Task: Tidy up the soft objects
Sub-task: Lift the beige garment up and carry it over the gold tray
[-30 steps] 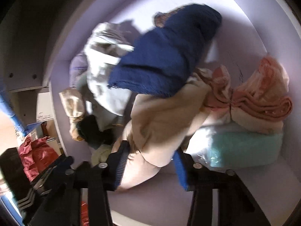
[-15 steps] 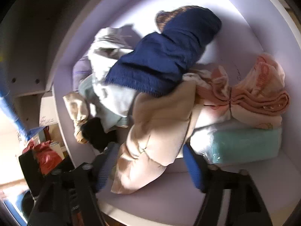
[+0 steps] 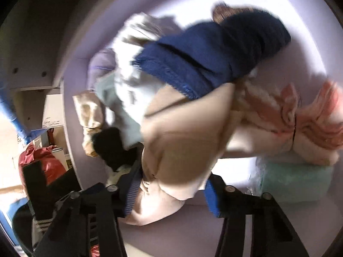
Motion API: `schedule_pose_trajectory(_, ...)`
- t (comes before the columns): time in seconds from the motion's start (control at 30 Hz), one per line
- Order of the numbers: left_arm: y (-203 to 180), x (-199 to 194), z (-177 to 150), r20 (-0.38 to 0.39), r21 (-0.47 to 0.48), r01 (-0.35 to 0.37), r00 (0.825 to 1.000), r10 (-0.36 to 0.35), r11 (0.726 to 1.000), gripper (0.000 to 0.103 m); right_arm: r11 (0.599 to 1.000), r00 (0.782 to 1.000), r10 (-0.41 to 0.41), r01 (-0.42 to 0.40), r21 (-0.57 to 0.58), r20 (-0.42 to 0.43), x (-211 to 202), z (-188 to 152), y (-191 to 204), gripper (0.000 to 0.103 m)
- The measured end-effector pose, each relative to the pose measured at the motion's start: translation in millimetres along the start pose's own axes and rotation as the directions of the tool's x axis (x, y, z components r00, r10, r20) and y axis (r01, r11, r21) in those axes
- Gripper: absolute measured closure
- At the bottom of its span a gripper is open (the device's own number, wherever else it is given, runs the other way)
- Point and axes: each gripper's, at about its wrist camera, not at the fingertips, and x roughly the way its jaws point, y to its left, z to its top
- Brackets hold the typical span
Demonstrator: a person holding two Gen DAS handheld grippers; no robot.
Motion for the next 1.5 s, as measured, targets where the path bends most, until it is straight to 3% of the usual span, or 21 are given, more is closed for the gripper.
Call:
schedule_pose_trajectory(0.2, 1.7, 6.1, -2.8, -0.013, -0.006, 0.015, 1.000, -0.015, 1.000, 0.015, 0.987, 0.995, -0.067, 0.077, -0.142, 0.075, -25.5, -5.3, 25.0, 0.055)
schedule_pose_trajectory(0.53, 14.0, 23.1, 2.9, -0.039, -0.034, 0.046, 0.998, -0.047, 0.998, 0.015, 0.947, 0.973, -0.085, 0.147, -0.287, 0.216, -77.9, -15.8, 54.0, 0.055)
schedule_pose_trajectory(0.87, 12.4, 43.8, 10.0, -0.065, -0.036, 0.056, 0.996, -0.059, 0.998, 0.015, 0.910, 0.955, -0.069, 0.179, -0.374, 0.288, -141.7, -31.9, 65.8, 0.055)
schedule_pose_trajectory(1.07, 15.0, 56.9, 13.2, -0.083, -0.031, 0.065, 0.994, -0.068, 0.997, 0.015, 0.867, 0.934, -0.013, 0.189, -0.461, 0.358, -195.7, -48.1, 90.2, 0.055)
schedule_pose_trajectory(1.27, 12.4, 63.7, 11.5, -0.090, -0.019, 0.061, 0.994, -0.063, 0.998, 0.015, 0.821, 0.898, 0.064, 0.201, -0.534, 0.436, -263.1, -60.4, 121.7, 0.055)
schedule_pose_trajectory(1.5, 2.8, 81.3, 10.8, -0.103, -0.026, 0.060, 0.993, -0.063, 0.998, 0.015, 0.817, 0.850, 0.123, 0.206, -0.538, 0.513, -334.1, -41.1, 153.3, 0.055)
